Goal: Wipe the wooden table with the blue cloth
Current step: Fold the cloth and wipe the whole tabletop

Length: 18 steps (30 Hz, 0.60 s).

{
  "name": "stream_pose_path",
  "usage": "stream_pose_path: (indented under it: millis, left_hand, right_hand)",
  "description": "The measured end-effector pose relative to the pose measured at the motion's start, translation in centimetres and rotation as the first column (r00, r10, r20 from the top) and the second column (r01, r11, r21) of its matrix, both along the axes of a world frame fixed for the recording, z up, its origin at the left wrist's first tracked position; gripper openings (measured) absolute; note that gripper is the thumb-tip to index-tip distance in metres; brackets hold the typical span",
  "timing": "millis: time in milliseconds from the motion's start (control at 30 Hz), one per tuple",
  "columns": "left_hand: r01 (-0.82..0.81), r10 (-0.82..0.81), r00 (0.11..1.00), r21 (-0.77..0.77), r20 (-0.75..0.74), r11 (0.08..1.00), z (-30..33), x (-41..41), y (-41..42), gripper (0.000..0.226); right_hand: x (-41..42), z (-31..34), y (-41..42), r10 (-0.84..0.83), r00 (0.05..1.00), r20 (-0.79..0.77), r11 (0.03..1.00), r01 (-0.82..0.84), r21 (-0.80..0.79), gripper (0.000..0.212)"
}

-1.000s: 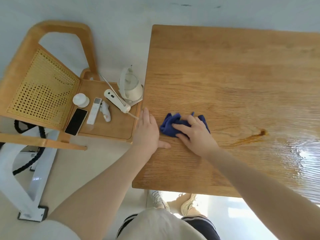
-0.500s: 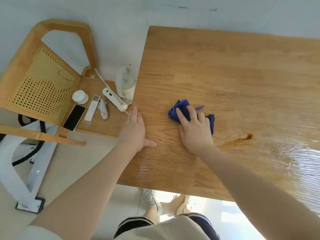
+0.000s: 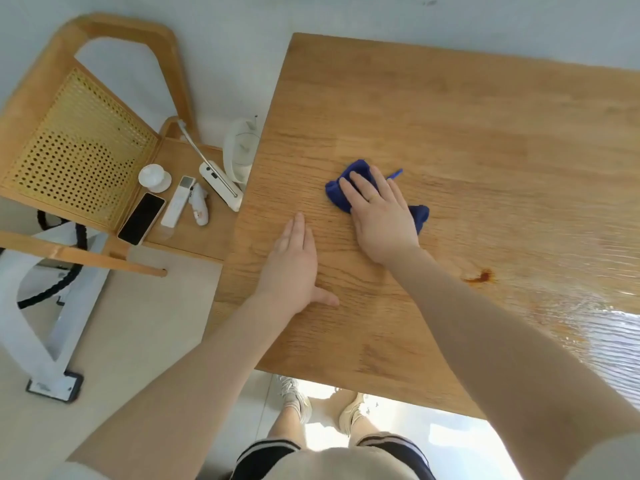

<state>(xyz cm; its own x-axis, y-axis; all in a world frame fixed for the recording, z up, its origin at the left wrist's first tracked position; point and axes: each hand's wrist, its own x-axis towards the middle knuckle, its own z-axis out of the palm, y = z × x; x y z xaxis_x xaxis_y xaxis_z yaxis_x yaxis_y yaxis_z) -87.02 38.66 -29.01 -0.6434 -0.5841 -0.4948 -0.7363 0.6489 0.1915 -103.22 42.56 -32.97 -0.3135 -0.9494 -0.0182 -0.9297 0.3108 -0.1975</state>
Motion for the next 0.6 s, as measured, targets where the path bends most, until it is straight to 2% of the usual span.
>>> stream_pose_path:
  millis: [67,133,233,400,433,500,600]
  left_hand:
    - [0.001,-0.001,1.000,0.005,0.010,1.000,0.3,0.0,0.1,0.131]
    - [-0.007,0.007,1.000,0.012,0.009,1.000,0.5,0.1,0.3,0.130]
    - [-0.012,0.012,1.000,0.021,0.002,1.000,0.6,-0.1,0.3,0.128]
    - [-0.017,0.016,0.999,0.028,0.035,0.999,0.4,-0.4,0.3,0.129]
    - [-0.018,0.017,0.999,0.028,0.043,0.999,0.4,-0.5,0.2,0.129]
    - [-0.010,0.008,0.998,0.024,0.059,1.000,0.3,-0.7,0.1,0.130]
    - [-0.010,0.008,0.996,0.021,0.089,1.000,0.2,-0.8,0.1,0.129]
  right_hand:
    - [0.4,0.2,0.9,0.027,0.997,0.078,0.999,-0.024,-0.044,0.045]
    - [1.6,0.3,3.6,0.125,0.983,0.133,0.988,-0.111,-0.108,0.043]
    - [3.2,0.1,8.5,0.251,0.951,0.180,0.966,-0.236,-0.104,0.042]
    - [1.4,-1.2,8.9,0.388,0.916,0.104,0.918,-0.374,-0.131,0.035]
    - [0.4,-1.4,7.7,0.354,0.930,0.097,0.929,-0.338,-0.149,0.035]
    - [-1.8,-1.2,4.8,0.182,0.975,0.130,0.970,-0.156,-0.187,0.035]
    - [-4.6,-0.4,1.5,-0.020,0.982,0.188,0.983,0.054,-0.177,0.036]
